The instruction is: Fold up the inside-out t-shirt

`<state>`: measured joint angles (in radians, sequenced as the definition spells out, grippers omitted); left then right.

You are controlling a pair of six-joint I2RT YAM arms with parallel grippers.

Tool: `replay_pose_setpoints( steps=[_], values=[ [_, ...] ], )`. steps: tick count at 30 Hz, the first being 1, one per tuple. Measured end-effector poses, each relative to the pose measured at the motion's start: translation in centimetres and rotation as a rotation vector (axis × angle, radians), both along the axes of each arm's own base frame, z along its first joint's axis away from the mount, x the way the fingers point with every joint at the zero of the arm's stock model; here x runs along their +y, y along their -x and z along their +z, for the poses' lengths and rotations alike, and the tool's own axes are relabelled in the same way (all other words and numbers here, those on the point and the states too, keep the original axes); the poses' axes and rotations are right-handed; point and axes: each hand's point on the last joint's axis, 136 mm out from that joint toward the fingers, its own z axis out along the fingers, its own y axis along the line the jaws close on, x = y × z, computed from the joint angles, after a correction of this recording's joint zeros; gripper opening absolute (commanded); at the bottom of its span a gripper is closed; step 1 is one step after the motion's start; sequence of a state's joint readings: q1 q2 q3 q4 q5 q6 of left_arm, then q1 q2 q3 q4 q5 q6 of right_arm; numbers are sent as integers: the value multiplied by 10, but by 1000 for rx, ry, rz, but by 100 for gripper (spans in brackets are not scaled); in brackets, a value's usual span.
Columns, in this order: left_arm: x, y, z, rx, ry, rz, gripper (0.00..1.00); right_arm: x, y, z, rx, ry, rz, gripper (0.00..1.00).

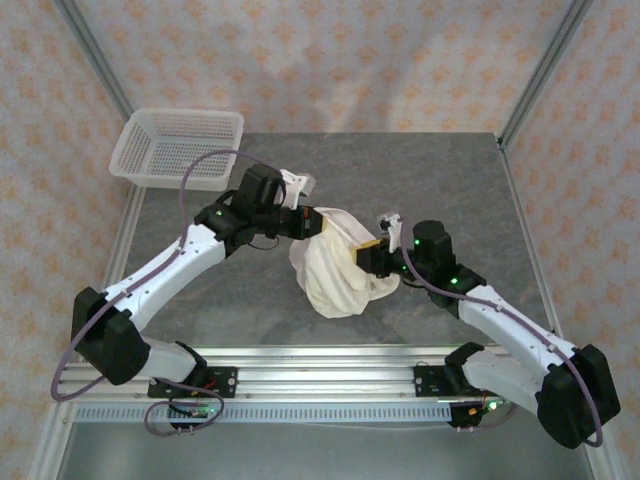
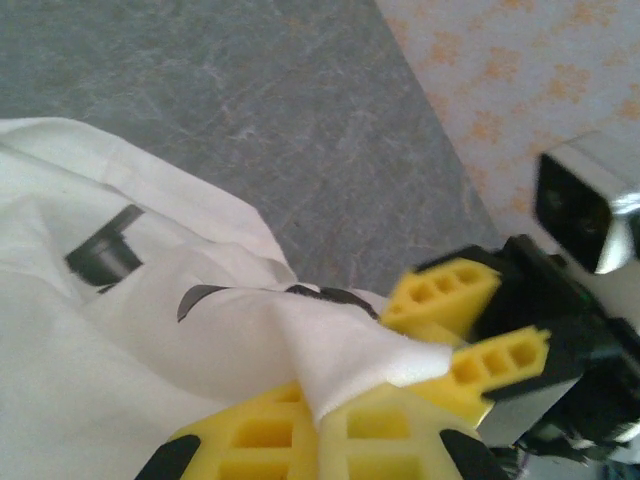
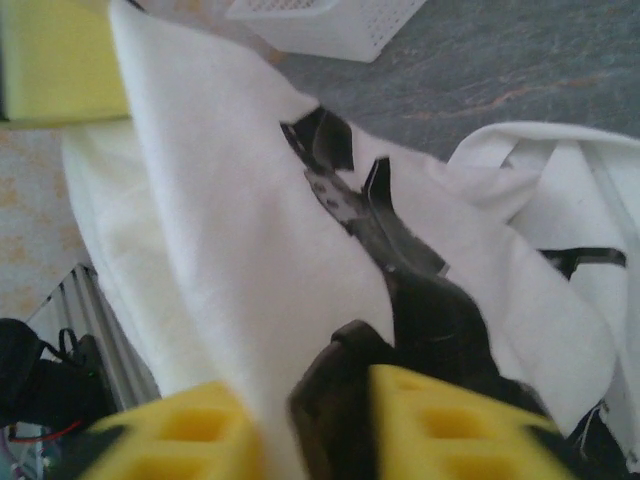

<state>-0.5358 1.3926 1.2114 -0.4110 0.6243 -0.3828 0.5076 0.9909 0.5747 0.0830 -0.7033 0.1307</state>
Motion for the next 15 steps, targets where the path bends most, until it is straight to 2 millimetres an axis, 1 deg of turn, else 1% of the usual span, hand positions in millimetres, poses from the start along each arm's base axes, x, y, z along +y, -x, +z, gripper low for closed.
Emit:
replay_pose_setpoints(
  steps=[3, 5, 6, 8, 9, 11, 12, 13, 15],
  values=[
    [21, -13, -16, -12, -127, 99, 1, 1, 6, 11, 24, -51, 3, 0],
    [35, -31, -31, -21, -236, 171, 2, 4, 13, 29, 41, -127, 13, 0],
    [37, -39, -39, -16, -267, 185, 8, 5, 16, 40, 43, -167, 14, 0],
    [32, -51, -60, 9, -298, 180, 29, 3, 22, 62, 51, -252, -4, 0],
    [32, -53, -72, 24, -313, 181, 36, 2, 24, 68, 62, -278, -16, 0],
    [40, -57, -96, 62, -343, 216, 44, -4, 24, 80, 76, -328, -59, 0],
    [45, -56, -103, 73, -354, 229, 46, -7, 23, 83, 80, -343, -80, 0],
    [52, -54, -107, 82, -365, 250, 49, -10, 21, 85, 86, -355, -106, 0],
    [63, -48, -103, 69, -366, 284, 51, -13, 14, 83, 106, -364, -153, 0]
  ],
)
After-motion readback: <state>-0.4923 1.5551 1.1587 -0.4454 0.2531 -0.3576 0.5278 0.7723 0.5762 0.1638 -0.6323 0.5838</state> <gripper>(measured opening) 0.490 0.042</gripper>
